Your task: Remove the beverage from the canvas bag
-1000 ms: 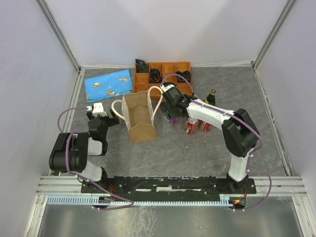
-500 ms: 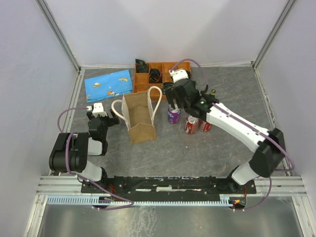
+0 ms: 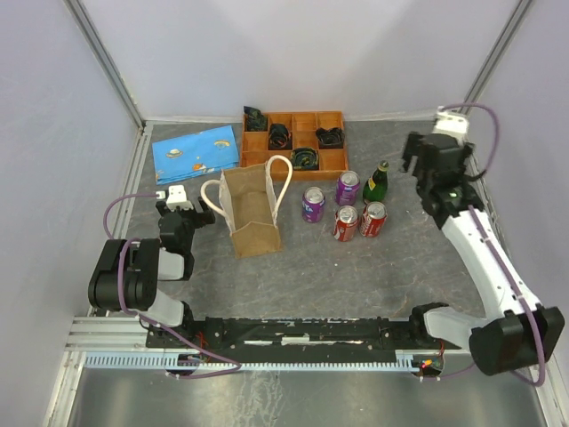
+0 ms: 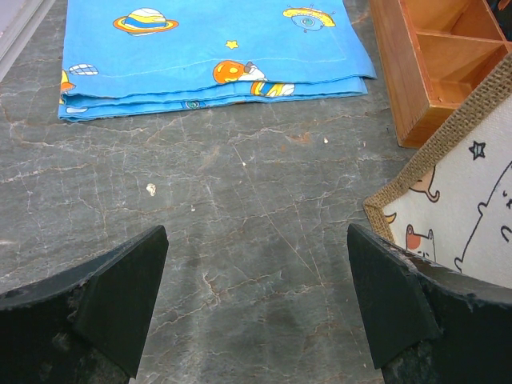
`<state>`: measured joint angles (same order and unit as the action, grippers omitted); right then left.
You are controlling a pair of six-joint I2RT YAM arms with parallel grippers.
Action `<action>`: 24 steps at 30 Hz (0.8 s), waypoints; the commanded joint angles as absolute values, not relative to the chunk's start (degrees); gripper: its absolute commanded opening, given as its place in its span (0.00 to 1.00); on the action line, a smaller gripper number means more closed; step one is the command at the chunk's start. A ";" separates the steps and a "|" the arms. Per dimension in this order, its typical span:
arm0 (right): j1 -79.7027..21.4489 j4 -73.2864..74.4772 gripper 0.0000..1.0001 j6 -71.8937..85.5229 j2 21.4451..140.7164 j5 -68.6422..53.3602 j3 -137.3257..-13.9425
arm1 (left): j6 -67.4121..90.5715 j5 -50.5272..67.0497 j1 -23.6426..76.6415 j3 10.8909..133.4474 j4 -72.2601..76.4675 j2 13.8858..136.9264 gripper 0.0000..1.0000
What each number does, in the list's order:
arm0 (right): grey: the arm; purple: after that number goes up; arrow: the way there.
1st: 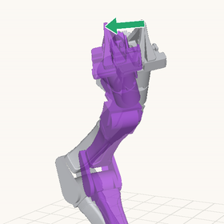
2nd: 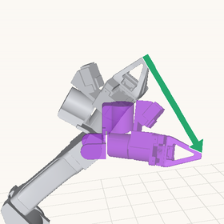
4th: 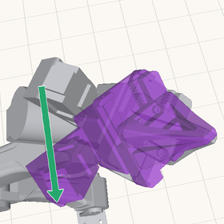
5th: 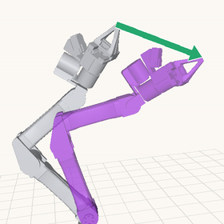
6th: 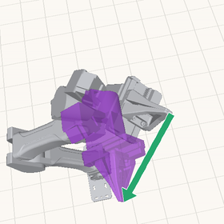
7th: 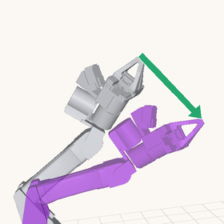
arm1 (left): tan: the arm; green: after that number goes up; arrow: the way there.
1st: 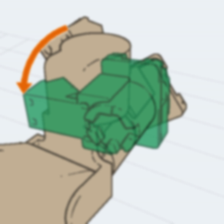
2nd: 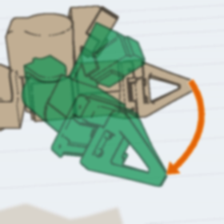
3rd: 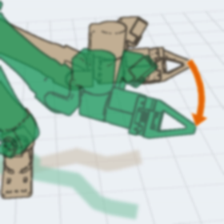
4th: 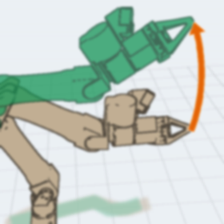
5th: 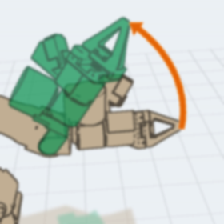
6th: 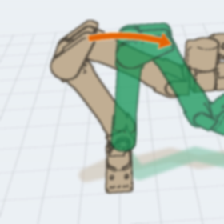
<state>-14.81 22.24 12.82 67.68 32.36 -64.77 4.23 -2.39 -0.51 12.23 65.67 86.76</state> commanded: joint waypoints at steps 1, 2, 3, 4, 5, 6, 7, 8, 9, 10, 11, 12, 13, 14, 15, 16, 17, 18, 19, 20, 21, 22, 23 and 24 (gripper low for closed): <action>-3.67 17.51 0.99 16.30 61.77 28.62 -61.97 | 1.49 -1.65 -0.35 13.49 67.50 87.02 0.99; -0.73 16.81 0.99 16.95 60.97 27.33 -61.05 | 1.45 -1.70 -0.31 13.45 67.52 87.01 0.99; 1.69 15.61 0.99 17.30 60.02 25.92 -59.77 | 1.47 -1.62 -0.30 13.38 67.57 87.01 0.99; 4.05 14.12 0.99 17.62 58.69 25.12 -58.16 | 1.49 -1.61 -0.32 13.44 67.59 87.01 0.99; 6.04 12.55 0.99 17.88 57.65 24.51 -56.52 | 1.48 -1.61 -0.33 13.45 67.55 87.06 0.99; 7.45 10.79 0.99 17.80 56.35 24.15 -54.64 | 1.49 -1.65 -0.30 13.45 67.58 87.03 0.99; 8.18 9.15 0.99 17.38 55.00 25.11 -52.80 | 1.49 -1.61 -0.30 13.45 67.51 87.05 0.99; 8.33 7.70 0.99 16.80 53.82 26.26 -51.00 | 1.45 -1.62 -0.33 13.45 67.52 87.03 0.99; 8.35 6.66 0.99 16.29 52.63 27.06 -49.13 | 1.49 -1.71 -0.24 13.49 67.56 87.10 0.99; 8.32 5.93 0.99 16.12 51.70 27.76 -48.06 | 1.47 -1.64 -0.32 13.45 67.58 87.02 0.99; 8.29 5.79 0.99 16.04 50.92 28.19 -47.18 | 1.43 -1.61 -0.35 13.45 67.53 87.04 0.99; 8.34 5.77 0.99 16.00 50.24 28.52 -46.57 | 1.49 -1.65 -0.35 13.44 67.51 87.01 0.99; 8.35 5.85 0.99 15.93 49.89 28.89 -46.24 | 1.49 -1.68 -0.34 13.45 67.55 87.03 0.99; 8.32 6.29 0.99 16.02 49.83 29.84 -46.19 | 1.49 -1.65 -0.33 13.45 67.54 87.03 0.99; 8.29 7.06 0.99 16.60 50.05 31.00 -46.60 | 1.49 -1.66 -0.34 13.45 67.52 87.04 0.99; 8.30 8.09 0.99 17.21 50.42 32.20 -47.21 | 1.49 -1.61 -0.36 13.45 67.55 87.09 0.99; 8.27 9.33 0.99 17.75 51.10 32.82 -48.01 | 1.49 -1.59 -0.34 13.45 67.54 87.12 0.99; 8.26 10.57 0.99 18.43 52.21 33.60 -48.96 | 1.49 -1.60 -0.33 13.43 67.57 87.02 0.99; 8.34 11.93 0.99 19.43 53.15 34.39 -50.03 | 1.49 -1.61 -0.28 13.40 67.54 87.02 0.99; 8.33 13.42 0.99 20.13 54.08 34.96 -51.19 | 1.49 -1.60 -0.29 13.46 67.51 87.02 0.99; 8.32 14.50 0.99 20.91 54.76 35.80 -51.79 | 1.49 -1.59 -0.32 13.45 67.57 87.06 0.99; 8.29 15.09 0.99 21.17 55.36 36.34 -52.22 | 1.48 -1.59 -0.30 13.45 67.57 87.07 0.99; 8.26 15.45 0.99 21.44 55.67 36.78 -52.37 | 1.49 -1.62 -0.33 13.45 67.56 87.02 0.99; 8.21 15.58 0.99 21.84 55.73 37.34 -52.39 | 1.49 -1.60 -0.35 13.45 67.51 87.03 0.99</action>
